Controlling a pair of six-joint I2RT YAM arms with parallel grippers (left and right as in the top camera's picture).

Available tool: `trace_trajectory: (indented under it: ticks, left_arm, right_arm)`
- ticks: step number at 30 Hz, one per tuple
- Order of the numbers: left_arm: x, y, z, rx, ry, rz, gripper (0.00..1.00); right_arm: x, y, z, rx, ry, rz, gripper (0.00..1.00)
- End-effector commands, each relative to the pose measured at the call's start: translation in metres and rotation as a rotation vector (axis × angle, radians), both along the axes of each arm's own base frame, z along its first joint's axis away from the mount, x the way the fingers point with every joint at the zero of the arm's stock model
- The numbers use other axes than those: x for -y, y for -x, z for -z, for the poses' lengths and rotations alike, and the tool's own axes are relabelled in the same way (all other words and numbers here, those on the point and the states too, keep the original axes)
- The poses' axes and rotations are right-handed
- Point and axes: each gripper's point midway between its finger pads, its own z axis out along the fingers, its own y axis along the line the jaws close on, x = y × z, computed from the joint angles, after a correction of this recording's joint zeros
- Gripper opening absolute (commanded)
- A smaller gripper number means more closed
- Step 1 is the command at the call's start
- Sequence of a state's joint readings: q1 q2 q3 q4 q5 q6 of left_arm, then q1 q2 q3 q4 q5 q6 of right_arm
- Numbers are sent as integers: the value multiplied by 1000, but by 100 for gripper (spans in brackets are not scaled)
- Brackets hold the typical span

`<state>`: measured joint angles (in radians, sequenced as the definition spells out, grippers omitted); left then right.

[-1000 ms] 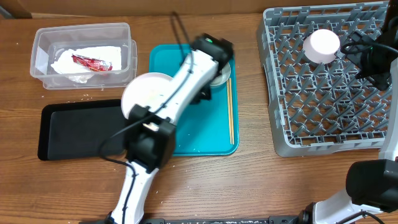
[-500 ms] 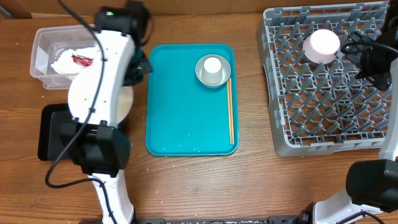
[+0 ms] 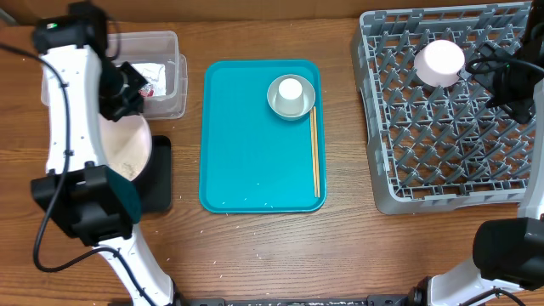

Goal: Sort waste into correct bins and load items into the dishwasher
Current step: 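Lift the plate and carry it left over the black tray, then tilt the plate with the left gripper to pour rice onto the black tray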

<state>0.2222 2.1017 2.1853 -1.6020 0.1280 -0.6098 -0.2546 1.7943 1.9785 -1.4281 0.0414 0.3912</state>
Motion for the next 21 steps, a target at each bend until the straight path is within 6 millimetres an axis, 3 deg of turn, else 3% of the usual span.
trace_trajectory:
  ticks: [1, 11, 21]
  left_arm:
    - [4, -5, -9, 67, 122, 26, 4]
    - [-14, -9, -13, 130, 204, -14, 4]
    - [-1, -17, -10, 187, 345, 4, 4]
  right_arm:
    - [3, -1, -11, 32, 18, 4, 100]
    - [3, -1, -11, 32, 18, 4, 100]
    - [3, -1, -11, 32, 18, 4, 100]
